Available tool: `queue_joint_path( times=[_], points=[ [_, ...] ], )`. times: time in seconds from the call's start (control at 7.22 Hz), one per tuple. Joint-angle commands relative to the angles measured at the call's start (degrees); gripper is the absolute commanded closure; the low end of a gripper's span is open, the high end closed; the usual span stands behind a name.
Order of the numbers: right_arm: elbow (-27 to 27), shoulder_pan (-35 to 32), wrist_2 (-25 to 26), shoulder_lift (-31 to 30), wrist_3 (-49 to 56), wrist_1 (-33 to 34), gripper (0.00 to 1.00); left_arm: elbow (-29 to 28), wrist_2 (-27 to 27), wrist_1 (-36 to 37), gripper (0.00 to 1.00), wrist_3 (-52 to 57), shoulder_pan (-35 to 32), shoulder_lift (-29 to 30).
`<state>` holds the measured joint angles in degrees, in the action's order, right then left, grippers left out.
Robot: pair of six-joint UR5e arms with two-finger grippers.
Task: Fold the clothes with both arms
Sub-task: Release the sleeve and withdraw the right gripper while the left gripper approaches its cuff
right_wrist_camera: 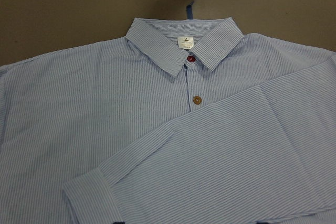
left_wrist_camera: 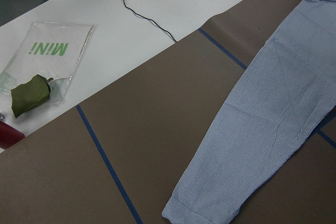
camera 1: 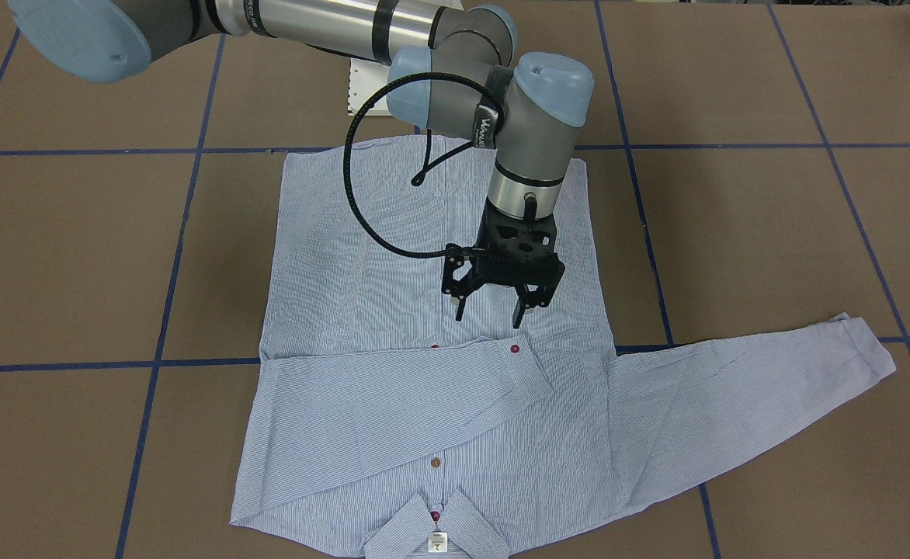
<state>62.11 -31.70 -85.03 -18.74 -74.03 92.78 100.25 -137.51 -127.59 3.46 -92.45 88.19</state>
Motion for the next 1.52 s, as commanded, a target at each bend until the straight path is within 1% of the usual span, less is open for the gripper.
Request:
queue_joint_path(
  times=[0.0,0.14,0.28,0.42,0.55,0.69,0.83,0.97,1.11,1.25,1.38],
  points=[
    [2.81,-9.12,-10.46,-2.68,8.23,0.83,0.00,-2.58,0.48,-2.21,0.00,-0.12,0.34,0.75],
    [9.10,-14.21,-15.46,-8.36,15.43,0.65,0.00,-5.65,0.75,-7.62,0.00,-0.21,2.34,0.50],
    [15.52,-19.83,-21.34,-14.24,22.46,0.83,0.00,-13.42,0.84,-13.94,0.00,-0.30,4.80,1.11],
    [22.11,-25.28,-26.28,-20.83,29.14,0.83,0.00,-19.85,0.84,-20.61,0.00,-3.60,5.34,2.68],
    [28.53,-29.60,-29.02,-28.12,37.39,0.91,0.00,-22.87,2.58,-26.34,0.00,-10.16,7.44,2.95],
    [32.51,-34.43,-32.79,-34.19,45.30,0.91,0.00,-23.51,11.82,-30.05,0.00,-19.80,12.33,2.96],
    [34.98,-37.78,-36.92,-38.78,51.65,0.48,0.00,-25.52,18.44,-34.78,0.00,-26.86,17.51,3.04],
    [37.53,-40.17,-38.87,-42.48,54.06,0.30,0.00,-28.93,19.81,-38.31,0.00,-29.36,19.91,3.74],
    [39.56,-40.45,-39.33,-45.39,55.39,0.13,0.00,-32.80,21.56,-41.57,0.00,-31.30,21.59,5.05],
    [40.27,-40.54,-39.33,-46.20,55.40,0.12,0.00,-36.31,25.58,-44.90,0.01,-35.93,24.22,6.72],
    [40.72,-40.54,-39.33,-46.64,55.40,0.12,0.00,-38.00,28.58,-47.90,0.02,-38.59,27.55,7.08]
  ],
)
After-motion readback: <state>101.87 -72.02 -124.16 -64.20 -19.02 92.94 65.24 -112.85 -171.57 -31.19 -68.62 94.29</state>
